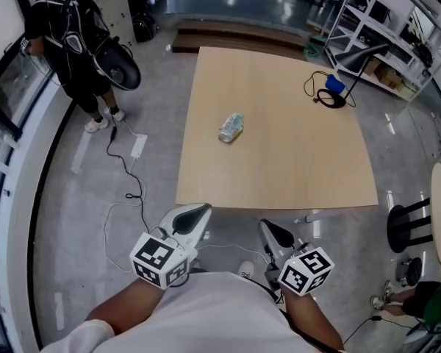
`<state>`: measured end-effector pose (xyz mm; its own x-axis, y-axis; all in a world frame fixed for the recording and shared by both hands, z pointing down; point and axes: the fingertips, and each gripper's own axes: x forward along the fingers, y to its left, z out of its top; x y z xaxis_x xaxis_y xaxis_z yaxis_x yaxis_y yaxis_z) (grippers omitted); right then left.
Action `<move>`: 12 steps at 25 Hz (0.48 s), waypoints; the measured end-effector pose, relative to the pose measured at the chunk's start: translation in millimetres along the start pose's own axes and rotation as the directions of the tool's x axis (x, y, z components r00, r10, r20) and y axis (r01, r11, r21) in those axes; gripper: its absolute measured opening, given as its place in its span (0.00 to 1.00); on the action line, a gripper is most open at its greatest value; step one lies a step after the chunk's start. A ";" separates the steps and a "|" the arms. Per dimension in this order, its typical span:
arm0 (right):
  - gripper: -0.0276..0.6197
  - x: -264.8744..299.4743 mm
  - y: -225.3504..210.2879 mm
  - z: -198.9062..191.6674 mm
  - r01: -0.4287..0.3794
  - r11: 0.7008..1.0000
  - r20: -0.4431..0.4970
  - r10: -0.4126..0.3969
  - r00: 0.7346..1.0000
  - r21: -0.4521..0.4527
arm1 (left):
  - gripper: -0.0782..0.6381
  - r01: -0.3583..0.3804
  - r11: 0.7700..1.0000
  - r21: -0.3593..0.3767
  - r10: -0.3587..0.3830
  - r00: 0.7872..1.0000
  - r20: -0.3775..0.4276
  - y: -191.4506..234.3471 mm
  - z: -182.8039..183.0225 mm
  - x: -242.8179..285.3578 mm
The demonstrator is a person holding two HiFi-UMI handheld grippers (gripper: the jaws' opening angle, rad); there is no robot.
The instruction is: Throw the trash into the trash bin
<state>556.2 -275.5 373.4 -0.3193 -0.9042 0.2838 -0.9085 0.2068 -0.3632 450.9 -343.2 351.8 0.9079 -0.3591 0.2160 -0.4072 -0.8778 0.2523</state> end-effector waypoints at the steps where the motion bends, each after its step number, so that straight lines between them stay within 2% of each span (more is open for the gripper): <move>1: 0.05 5.3 2.6 1.0 0.003 1.000 0.002 -0.003 1.000 0.001 | 0.12 0.000 1.000 0.002 0.000 1.000 -0.001 5.8 0.7 -2.6; 8: 0.05 28.4 25.8 1.2 0.031 0.999 0.013 -0.031 0.999 0.019 | 0.12 0.011 1.000 0.013 -0.011 1.000 -0.019 31.7 -2.0 -32.8; 12: 0.05 45.1 43.9 3.0 0.020 1.000 0.003 -0.020 1.000 0.002 | 0.12 -0.002 1.000 0.006 0.002 1.000 -0.016 51.3 -1.8 -49.7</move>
<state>502.8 -308.3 367.5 -0.3004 -0.9091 0.2885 -0.9141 0.1881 -0.3591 384.6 -369.8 355.7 0.9053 -0.3560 0.2316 -0.4085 -0.8790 0.2459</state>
